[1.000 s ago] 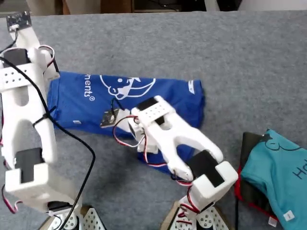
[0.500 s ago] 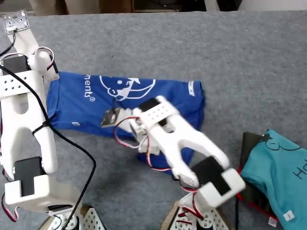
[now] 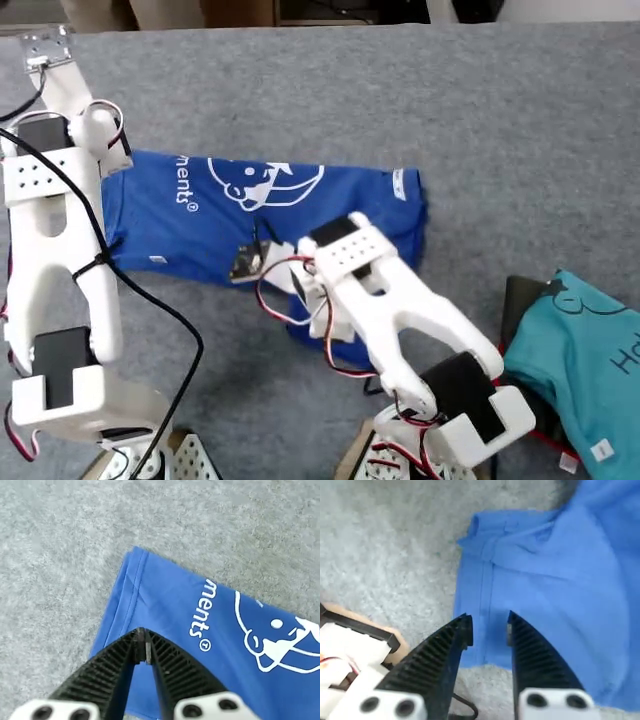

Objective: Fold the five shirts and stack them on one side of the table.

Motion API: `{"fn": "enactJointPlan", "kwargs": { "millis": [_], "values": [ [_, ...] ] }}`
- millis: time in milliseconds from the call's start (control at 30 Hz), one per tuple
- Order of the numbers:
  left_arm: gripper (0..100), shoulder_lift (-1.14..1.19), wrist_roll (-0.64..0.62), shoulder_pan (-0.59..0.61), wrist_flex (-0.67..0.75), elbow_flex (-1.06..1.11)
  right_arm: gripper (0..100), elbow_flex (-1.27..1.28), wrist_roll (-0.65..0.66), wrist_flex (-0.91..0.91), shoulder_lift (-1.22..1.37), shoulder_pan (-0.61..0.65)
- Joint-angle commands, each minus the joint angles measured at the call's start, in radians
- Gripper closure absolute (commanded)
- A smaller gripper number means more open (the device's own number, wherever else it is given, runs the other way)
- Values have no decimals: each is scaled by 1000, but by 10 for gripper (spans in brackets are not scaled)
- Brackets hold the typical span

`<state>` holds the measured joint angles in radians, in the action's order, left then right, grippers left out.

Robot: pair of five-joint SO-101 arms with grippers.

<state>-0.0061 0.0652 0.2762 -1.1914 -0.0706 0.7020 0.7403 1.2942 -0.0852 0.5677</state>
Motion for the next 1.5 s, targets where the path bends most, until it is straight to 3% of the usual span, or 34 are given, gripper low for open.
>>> {"fn": "enactJointPlan", "kwargs": {
  "millis": [0,133,833,1100,1467],
  "values": [
    [981,-35,0,-11,17,2,825,53,9,-40,-45,-15],
    [981,-27,0,-44,17,17,760,76,9,-38,-50,-2],
    [981,-25,3,-44,80,66,767,148,-41,-147,125,127],
    [981,-30,3,-8,92,55,995,133,-107,-138,194,133],
    [981,-28,3,12,103,51,994,113,-190,-129,176,56]
  ]
}}
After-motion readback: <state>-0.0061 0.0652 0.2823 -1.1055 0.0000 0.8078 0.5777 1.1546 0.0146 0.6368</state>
